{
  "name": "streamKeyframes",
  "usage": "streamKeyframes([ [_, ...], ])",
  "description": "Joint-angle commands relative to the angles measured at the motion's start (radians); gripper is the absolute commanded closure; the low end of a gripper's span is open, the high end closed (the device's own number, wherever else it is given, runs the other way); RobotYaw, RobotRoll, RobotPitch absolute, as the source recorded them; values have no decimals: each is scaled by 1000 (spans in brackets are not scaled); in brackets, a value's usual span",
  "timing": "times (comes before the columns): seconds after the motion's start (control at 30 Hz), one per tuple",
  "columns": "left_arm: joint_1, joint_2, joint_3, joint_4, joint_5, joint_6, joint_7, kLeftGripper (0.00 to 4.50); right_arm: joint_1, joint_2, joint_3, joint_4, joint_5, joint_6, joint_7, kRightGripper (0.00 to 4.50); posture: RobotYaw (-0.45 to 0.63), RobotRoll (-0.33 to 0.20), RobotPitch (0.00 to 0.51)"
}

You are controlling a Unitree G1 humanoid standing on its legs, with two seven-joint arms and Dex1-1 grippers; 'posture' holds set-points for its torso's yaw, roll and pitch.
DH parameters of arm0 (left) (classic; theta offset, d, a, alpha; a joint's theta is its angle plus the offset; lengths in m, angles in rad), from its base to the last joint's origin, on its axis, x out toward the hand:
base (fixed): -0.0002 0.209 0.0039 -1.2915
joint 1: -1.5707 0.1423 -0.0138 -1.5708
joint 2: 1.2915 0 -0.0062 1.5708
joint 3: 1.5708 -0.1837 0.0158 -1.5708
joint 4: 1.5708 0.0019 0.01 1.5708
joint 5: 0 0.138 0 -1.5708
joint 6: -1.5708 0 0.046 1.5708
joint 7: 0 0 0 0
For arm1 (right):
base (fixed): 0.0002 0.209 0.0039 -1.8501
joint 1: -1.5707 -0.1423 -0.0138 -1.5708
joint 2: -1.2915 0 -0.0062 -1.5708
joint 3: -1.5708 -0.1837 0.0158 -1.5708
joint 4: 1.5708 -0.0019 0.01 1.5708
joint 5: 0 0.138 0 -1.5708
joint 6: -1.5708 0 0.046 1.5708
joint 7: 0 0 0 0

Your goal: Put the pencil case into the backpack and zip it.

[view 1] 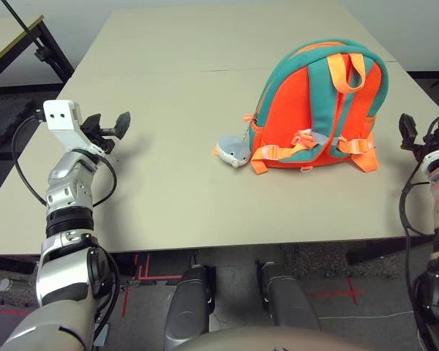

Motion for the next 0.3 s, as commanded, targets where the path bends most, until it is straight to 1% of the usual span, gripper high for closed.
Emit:
streamKeyframes([
  [0.03, 9, 19, 13, 45, -11, -33, 15, 0, 2, 5, 2, 30, -10, -27, 1, 37, -93, 0, 162],
  [0.3, -4, 28, 8, 105, -11, -72, 7, 0, -17, 5, 12, 47, -13, -35, 5, 37, -90, 0, 160],
])
